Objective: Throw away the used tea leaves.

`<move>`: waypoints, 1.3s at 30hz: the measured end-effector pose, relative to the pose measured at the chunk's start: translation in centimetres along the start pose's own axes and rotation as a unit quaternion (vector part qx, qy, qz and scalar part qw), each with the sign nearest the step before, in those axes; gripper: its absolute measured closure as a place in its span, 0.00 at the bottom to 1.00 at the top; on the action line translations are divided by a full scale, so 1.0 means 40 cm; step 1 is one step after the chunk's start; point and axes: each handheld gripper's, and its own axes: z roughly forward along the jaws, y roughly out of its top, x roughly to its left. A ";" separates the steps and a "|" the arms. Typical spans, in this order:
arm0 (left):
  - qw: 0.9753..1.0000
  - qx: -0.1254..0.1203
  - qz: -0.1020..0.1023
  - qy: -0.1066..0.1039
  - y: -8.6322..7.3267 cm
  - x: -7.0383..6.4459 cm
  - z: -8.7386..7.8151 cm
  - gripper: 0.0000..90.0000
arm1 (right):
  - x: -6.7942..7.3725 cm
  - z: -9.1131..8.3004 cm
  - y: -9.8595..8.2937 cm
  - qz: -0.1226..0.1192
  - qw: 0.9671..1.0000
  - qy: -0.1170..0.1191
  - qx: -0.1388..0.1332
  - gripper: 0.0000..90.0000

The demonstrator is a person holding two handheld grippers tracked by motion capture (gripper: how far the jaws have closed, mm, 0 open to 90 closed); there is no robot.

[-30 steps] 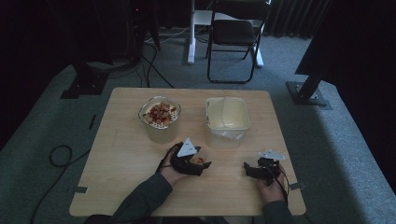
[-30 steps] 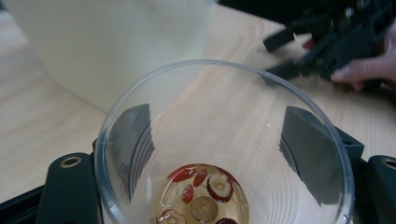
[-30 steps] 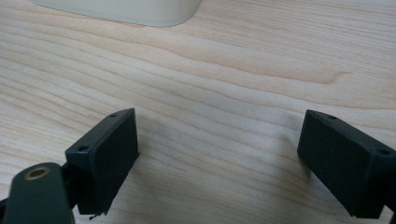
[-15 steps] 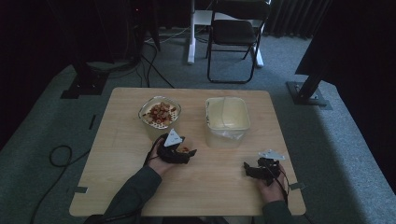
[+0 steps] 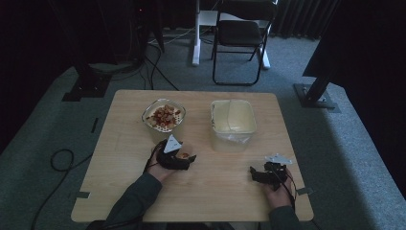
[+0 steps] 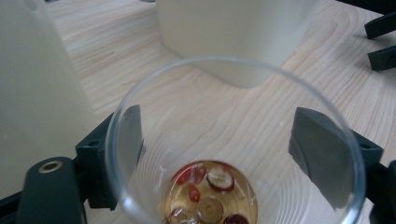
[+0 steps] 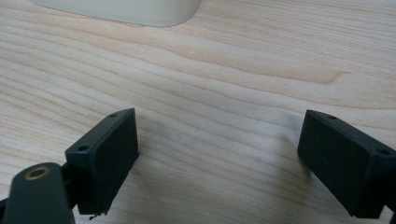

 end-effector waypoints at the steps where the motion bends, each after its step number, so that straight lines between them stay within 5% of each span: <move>1: 1.000 0.000 -0.001 0.003 -0.003 0.001 -0.002 0.20 | 0.000 0.000 0.000 0.000 1.000 0.000 0.000 0.13; 10: 1.000 -0.017 -0.020 0.003 -0.033 0.015 -0.036 0.24 | 0.000 0.000 0.000 0.000 1.000 0.000 0.000 0.13; 20: 0.999 -0.044 -0.019 -0.001 -0.027 0.018 -0.055 0.26 | 0.001 0.000 0.000 0.000 1.000 0.000 0.000 0.13; 27: 0.999 -0.043 -0.019 0.003 -0.023 0.019 -0.059 0.32 | 0.001 -0.001 -0.001 0.000 1.000 0.001 0.000 0.13; 33: 0.998 -0.052 -0.017 0.012 -0.003 0.023 -0.083 0.32 | 0.001 -0.001 -0.001 0.000 1.000 0.001 0.000 0.13; 39: 0.997 -0.078 -0.013 0.025 0.054 0.039 -0.156 0.32 | 0.001 -0.001 -0.001 0.000 1.000 0.001 0.000 0.13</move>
